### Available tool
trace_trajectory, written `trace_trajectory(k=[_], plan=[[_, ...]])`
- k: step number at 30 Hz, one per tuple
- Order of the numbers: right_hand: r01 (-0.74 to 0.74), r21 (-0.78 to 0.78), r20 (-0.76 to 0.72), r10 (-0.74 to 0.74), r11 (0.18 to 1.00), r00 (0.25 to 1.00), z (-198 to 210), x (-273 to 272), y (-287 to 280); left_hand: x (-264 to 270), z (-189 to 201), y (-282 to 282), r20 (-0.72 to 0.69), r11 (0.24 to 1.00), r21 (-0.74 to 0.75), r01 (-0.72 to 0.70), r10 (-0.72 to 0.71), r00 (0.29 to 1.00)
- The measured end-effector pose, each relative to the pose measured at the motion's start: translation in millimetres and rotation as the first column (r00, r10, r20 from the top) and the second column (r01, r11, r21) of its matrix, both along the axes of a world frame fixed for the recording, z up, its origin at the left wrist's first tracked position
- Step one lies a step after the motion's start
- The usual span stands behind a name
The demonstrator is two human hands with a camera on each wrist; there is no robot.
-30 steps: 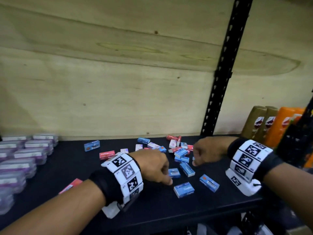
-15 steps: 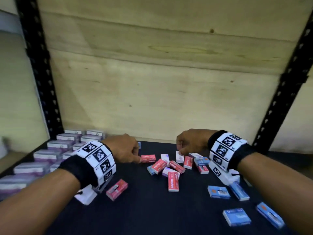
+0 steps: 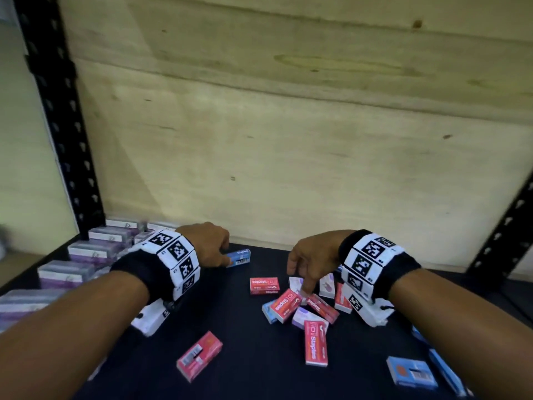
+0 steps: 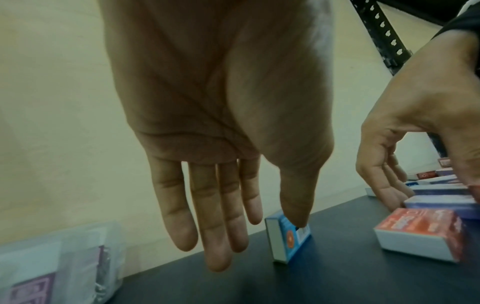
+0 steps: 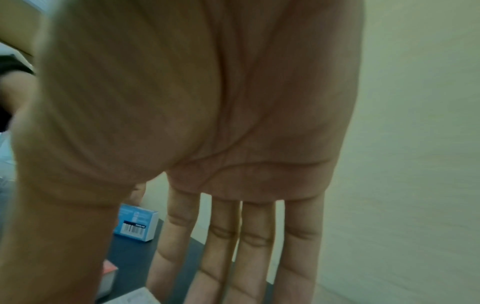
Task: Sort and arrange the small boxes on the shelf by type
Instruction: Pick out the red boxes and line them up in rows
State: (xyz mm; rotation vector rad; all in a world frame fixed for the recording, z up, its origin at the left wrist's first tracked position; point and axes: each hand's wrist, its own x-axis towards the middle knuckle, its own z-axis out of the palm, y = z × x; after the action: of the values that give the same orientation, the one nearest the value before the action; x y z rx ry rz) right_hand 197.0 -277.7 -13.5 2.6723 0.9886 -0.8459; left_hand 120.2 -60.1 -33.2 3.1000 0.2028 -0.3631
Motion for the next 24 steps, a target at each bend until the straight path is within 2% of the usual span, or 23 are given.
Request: trace_trajectory(k=[7,15,19,24], plan=[[-0.053,0.018,-0.101,0.055,0.998,0.993,-1.1,2.4,2.2,11.7,-6.4,-2.8,-0.005,0.999,0.003,0.040,-0.040,0.999],[-0.016,-0.051,0.009,0.016,0.999,1.000,-6.8,13.4,7.0,18.3,-6.9,-11.5,-0.047,0.991,0.076,0.111,-0.108,0.993],[-0.017,-0.031,0.082,0.020,0.999,0.996,-5.9,18.0,8.0,20.7,-5.6,-14.8,-0.073,0.990,0.089,0.108,-0.102,0.992],[-0.004,-0.083,-0.030,0.001,0.997,1.000,-7.4,18.9,7.1,23.9,-3.9,-17.6,-0.091,0.991,0.088,0.104,-0.096,0.991]])
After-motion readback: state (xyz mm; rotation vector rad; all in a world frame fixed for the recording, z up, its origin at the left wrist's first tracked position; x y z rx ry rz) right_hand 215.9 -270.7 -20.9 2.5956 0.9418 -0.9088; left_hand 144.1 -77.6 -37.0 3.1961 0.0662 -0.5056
